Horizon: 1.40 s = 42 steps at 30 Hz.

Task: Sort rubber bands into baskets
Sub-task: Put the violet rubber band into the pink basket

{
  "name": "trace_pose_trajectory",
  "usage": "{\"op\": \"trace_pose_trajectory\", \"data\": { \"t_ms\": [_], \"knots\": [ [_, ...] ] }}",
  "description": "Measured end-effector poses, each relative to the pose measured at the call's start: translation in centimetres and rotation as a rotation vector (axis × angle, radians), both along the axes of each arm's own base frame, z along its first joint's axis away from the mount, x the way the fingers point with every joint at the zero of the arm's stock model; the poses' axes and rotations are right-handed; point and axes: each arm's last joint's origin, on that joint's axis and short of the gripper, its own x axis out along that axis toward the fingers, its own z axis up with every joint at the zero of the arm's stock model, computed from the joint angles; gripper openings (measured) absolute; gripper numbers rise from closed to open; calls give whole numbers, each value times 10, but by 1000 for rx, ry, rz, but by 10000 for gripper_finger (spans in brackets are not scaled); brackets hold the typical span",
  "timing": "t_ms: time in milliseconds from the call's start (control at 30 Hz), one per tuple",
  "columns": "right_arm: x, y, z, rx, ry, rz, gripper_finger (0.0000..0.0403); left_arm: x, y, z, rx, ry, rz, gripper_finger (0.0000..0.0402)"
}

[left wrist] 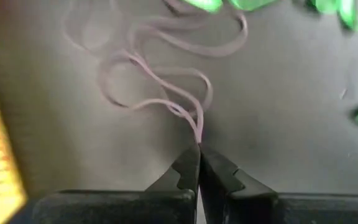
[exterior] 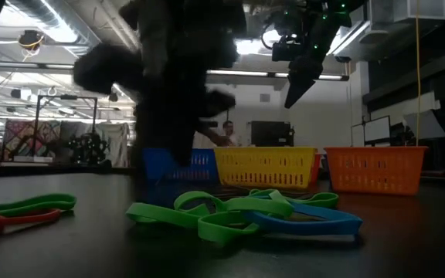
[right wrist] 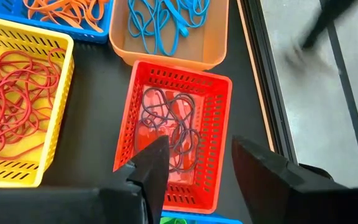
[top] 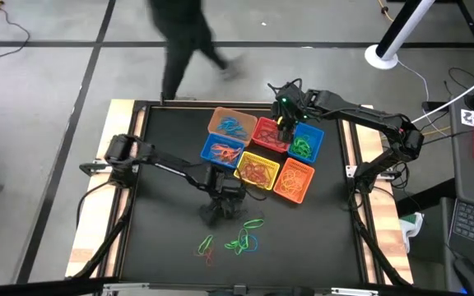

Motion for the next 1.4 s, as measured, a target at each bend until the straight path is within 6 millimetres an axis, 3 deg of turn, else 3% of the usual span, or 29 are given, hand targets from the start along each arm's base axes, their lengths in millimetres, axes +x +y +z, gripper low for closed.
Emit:
{"op": "trace_pose_trajectory", "data": {
  "t_ms": [333,567,1000,1167,1400],
  "knots": [
    [0,0,0,0,0,0,175,1,26,46,-21,-199,90,1],
    [-1,1,-1,37,-3,-55,175,8,54,73,-24,-402,170,0],
    [-7,4,-4,71,59,-62,175,21,140,99,65,-762,338,0],
    [-7,4,-4,84,51,-88,175,23,174,95,107,-820,402,0],
    [-5,6,-4,174,10,-69,175,33,206,60,136,-821,461,0]
  ]
}}
